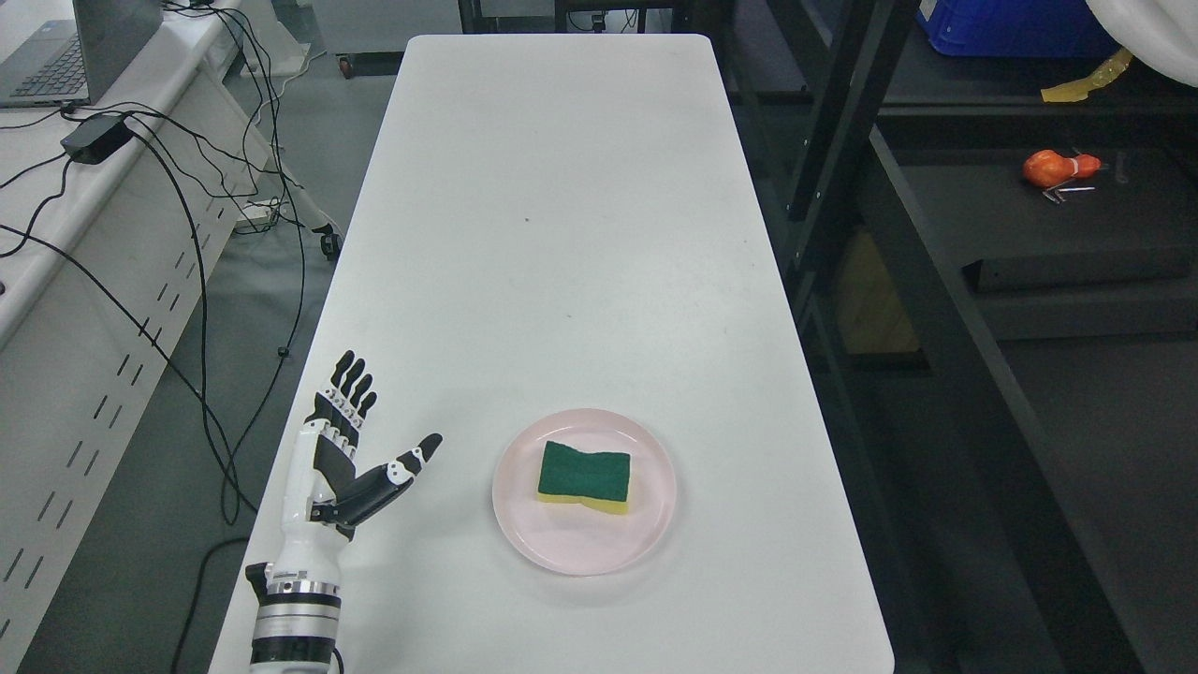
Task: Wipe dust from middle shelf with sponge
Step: 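Raise the left hand and reach toward the sponge on the pink plate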
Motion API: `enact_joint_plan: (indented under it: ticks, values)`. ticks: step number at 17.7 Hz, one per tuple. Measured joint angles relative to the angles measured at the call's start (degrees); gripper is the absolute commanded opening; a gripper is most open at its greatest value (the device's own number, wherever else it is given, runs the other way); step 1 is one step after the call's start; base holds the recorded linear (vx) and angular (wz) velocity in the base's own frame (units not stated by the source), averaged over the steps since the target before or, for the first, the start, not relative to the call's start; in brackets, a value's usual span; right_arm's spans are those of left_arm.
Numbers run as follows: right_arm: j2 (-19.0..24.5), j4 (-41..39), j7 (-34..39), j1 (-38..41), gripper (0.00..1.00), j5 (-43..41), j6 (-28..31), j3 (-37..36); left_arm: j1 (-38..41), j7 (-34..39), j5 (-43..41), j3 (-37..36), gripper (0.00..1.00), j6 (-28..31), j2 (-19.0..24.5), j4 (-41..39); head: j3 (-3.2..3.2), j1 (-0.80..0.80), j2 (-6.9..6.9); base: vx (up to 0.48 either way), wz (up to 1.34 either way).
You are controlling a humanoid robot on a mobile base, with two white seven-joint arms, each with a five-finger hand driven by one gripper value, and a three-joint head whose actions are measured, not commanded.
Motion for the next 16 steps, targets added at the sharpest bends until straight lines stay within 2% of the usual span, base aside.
enact_joint_plan:
  ticks: [8,11,13,16]
  values:
    - [0.0,0.0,0.0,0.0,1.00,0.0,0.0,0.0,-0.1,-0.5,0.0,2.1,0.99,0.1,2.2,0.1,0.00,0.00,0.00,-0.081,0.03]
    - [0.0,0.0,0.0,0.0,1.00,0.0,0.0,0.0,-1.7,-3.9,-0.6,2.6,0.99,-3.7,4.0,0.3,0.00,0.00,0.00,-0.058,0.00]
    - [0.0,0.0,0.0,0.0,1.00,0.0,0.0,0.0,-3.4,-6.5,-3.1,2.3,0.99,-4.6,5.4,0.7,0.00,0.00,0.00,-0.011,-0.02]
    - [0.0,0.0,0.0,0.0,1.00,0.0,0.0,0.0,-7.2,-13.0,-13.3,1.8,0.98,-8.0,7.8,1.7,0.00,0.00,0.00,0.000,0.00]
